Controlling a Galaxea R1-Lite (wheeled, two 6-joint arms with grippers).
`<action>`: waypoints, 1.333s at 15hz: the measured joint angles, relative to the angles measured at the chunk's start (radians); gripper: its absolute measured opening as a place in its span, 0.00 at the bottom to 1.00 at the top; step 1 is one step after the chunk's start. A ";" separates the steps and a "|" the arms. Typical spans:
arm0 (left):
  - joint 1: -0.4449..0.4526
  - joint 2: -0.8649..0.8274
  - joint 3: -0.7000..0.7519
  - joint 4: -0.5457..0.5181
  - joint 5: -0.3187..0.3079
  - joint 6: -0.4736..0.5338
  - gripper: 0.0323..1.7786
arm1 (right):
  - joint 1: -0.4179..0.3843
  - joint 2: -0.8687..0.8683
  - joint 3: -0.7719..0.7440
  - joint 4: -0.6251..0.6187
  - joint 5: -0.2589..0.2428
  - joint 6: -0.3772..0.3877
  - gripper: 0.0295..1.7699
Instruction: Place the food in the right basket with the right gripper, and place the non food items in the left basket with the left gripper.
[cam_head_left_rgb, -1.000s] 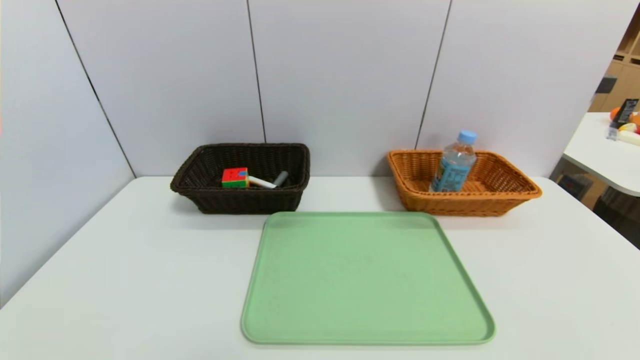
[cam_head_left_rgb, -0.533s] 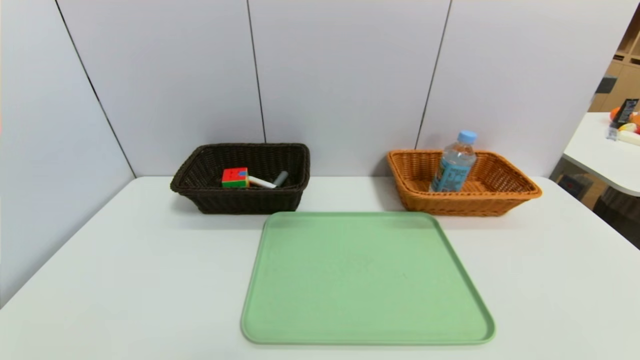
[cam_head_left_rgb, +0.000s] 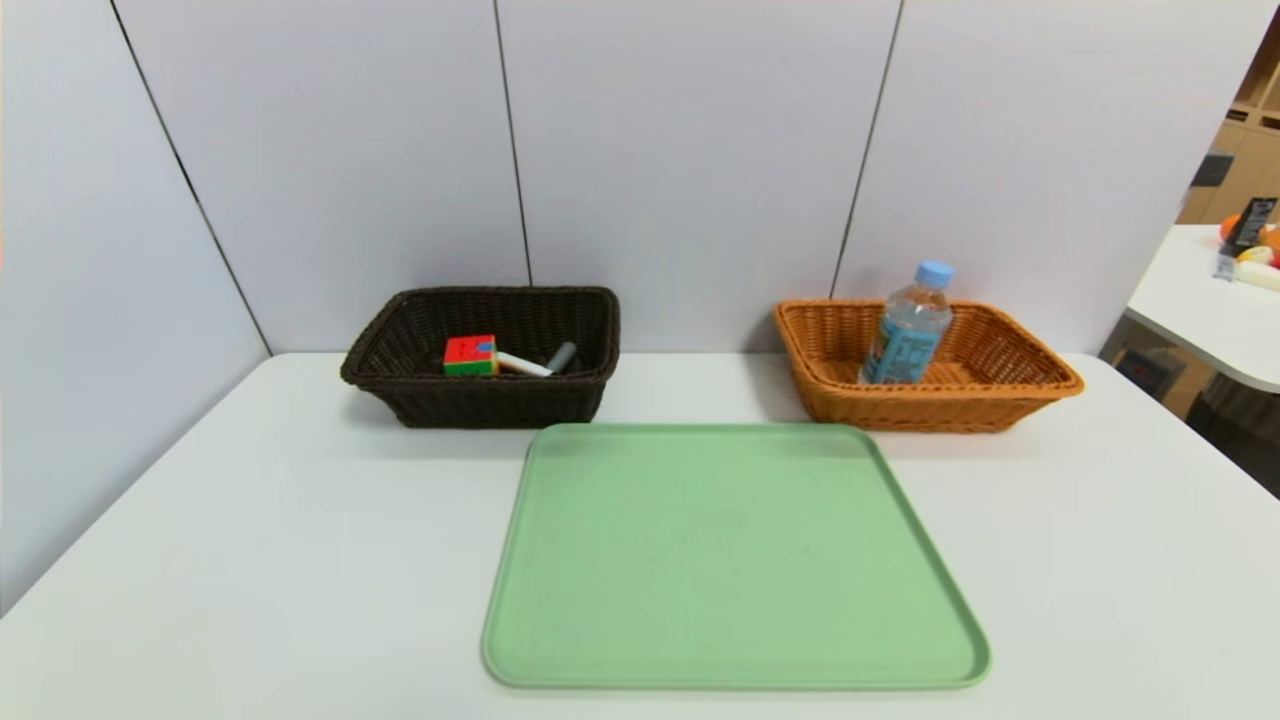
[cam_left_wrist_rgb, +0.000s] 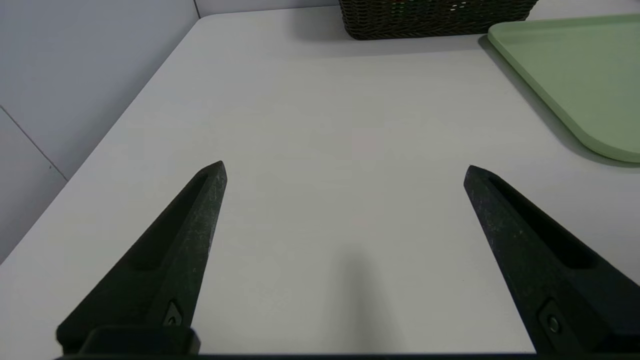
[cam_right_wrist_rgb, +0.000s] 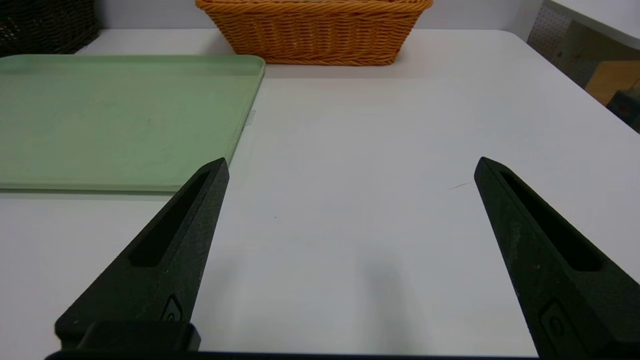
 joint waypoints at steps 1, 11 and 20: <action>0.000 0.000 0.000 0.000 0.000 0.000 0.95 | 0.000 0.000 0.000 0.000 0.000 0.000 0.96; 0.000 0.000 0.000 0.000 0.000 0.000 0.95 | 0.000 0.000 0.000 0.000 0.000 0.000 0.96; 0.000 0.000 0.000 0.000 0.000 0.000 0.95 | 0.000 0.000 0.000 0.000 0.000 0.000 0.96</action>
